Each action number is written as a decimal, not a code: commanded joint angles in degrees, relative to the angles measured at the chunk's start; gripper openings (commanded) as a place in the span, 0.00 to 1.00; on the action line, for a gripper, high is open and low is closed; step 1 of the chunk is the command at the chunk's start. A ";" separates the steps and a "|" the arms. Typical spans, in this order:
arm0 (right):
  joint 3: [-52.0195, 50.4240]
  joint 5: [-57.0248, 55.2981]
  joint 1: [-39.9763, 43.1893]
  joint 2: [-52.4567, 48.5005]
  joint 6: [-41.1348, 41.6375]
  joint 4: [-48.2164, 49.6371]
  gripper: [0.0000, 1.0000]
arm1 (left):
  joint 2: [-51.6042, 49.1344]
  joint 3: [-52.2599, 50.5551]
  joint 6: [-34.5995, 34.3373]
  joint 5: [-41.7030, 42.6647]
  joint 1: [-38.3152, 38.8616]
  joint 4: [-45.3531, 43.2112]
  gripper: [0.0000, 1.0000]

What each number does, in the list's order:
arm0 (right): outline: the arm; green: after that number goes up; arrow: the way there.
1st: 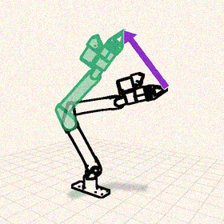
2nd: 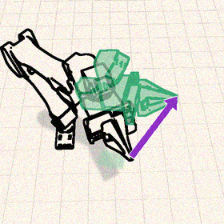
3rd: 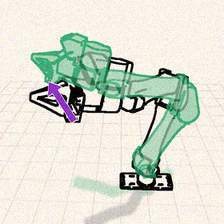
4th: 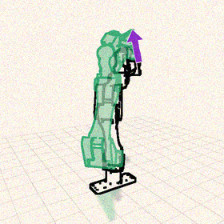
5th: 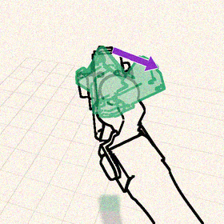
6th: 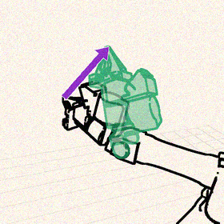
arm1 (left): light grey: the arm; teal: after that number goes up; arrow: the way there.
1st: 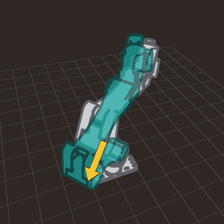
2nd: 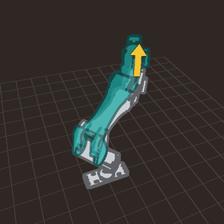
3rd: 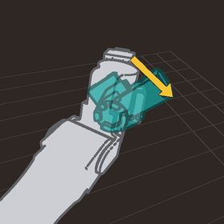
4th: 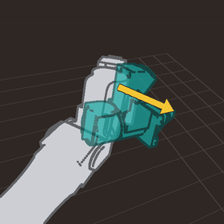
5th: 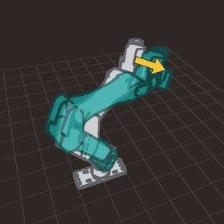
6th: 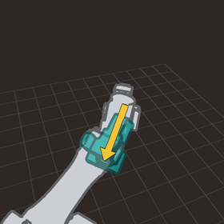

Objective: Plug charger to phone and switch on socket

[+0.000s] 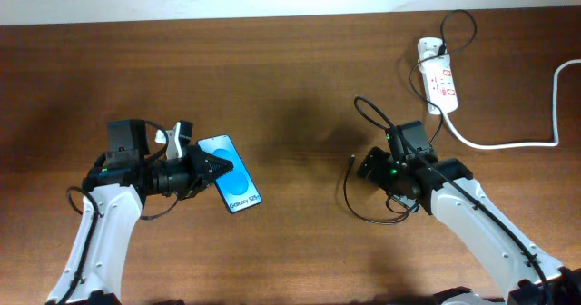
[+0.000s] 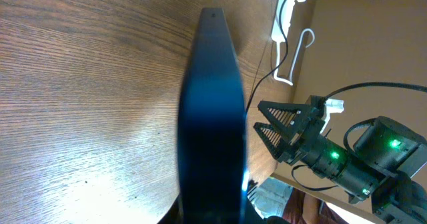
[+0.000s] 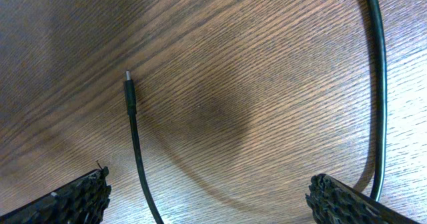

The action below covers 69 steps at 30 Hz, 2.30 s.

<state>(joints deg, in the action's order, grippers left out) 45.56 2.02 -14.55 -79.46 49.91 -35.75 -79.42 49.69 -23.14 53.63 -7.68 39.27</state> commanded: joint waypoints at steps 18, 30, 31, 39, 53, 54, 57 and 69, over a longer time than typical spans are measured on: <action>0.48 3.78 0.33 -11.43 -0.39 10.12 0.93 | -0.09 0.26 0.92 1.62 -0.22 0.04 0.00; 0.48 7.91 0.33 -11.89 -0.37 12.90 0.92 | -0.09 0.26 -3.74 -1.53 -0.22 -0.04 0.00; 0.48 7.89 0.33 -11.89 -0.39 13.11 0.92 | -0.09 0.26 -3.85 -2.47 -0.22 -0.55 0.00; 0.48 8.20 0.33 -12.76 -0.11 14.64 0.91 | -2.40 0.26 -10.21 -2.38 -0.20 -10.29 0.00; 0.48 17.05 0.33 -13.86 0.04 15.23 0.84 | -14.45 0.26 -10.71 8.17 -0.20 -25.00 0.00; 0.48 17.05 0.33 -13.88 0.04 15.52 0.84 | -14.45 0.26 -10.71 8.33 -0.20 -25.59 0.00; 0.48 17.09 0.33 -14.40 0.09 16.70 0.83 | -14.45 0.26 -10.71 8.31 -0.20 -25.77 0.00; 0.48 18.56 0.33 -24.09 2.01 20.74 0.59 | -14.45 0.26 -10.71 8.11 -0.20 -25.73 0.00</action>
<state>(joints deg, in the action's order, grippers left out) 47.83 22.11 -14.37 -98.80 52.21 -13.58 -93.67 49.58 -33.91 59.42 -7.68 13.87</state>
